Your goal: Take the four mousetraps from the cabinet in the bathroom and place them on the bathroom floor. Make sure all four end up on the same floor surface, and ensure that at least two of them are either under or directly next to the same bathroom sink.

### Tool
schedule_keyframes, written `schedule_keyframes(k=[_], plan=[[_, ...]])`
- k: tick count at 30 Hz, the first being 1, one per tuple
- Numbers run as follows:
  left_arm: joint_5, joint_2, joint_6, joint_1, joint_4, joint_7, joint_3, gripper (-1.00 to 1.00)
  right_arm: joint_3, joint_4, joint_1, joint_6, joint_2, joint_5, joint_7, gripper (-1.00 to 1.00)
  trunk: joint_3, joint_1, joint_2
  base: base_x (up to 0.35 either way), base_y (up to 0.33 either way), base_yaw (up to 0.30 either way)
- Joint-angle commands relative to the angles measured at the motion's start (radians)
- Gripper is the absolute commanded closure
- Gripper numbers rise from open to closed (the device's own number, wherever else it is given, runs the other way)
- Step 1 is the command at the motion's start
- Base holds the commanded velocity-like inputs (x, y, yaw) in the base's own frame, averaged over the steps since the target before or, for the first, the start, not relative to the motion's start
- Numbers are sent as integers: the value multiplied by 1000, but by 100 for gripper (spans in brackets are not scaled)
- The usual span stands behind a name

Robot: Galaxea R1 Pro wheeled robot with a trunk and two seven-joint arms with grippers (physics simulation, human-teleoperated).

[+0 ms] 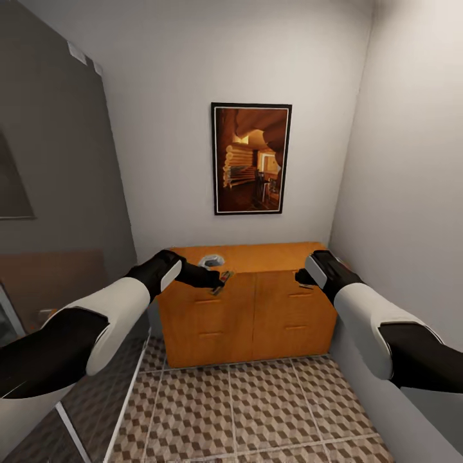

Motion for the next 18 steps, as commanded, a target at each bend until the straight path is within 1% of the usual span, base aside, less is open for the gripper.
schedule_keyframes(k=[1,3,4,9,14,17,18], plan=[[9,0,4,-1,20,19,-6,100,4,16,6,2,0,-13,-8,100,-1,0,-1,-306,-73,212],[9,-2,4,-1,56,55,-6,100,6,73,16,1,0,-13,-7,100,2,0,-1,-280,-60,218],[9,-2,4,-1,71,63,-6,100,7,96,17,1,0,-13,-7,100,3,0,-1,-219,-30,221],[8,-3,3,4,121,73,-6,100,8,144,20,-2,0,-13,-6,100,8,0,-1,-187,-15,224],[9,-3,-56,35,154,107,-5,100,10,186,40,-31,1,-13,-6,100,13,0,-1,-87,-3,228],[9,-3,-87,67,165,163,-6,100,10,219,53,-61,0,-13,-6,100,16,0,-1,-22,-1,229],[9,-7,-99,98,169,209,-6,100,9,250,67,-93,0,-13,-6,100,17,0,-1,-5,0,229]])
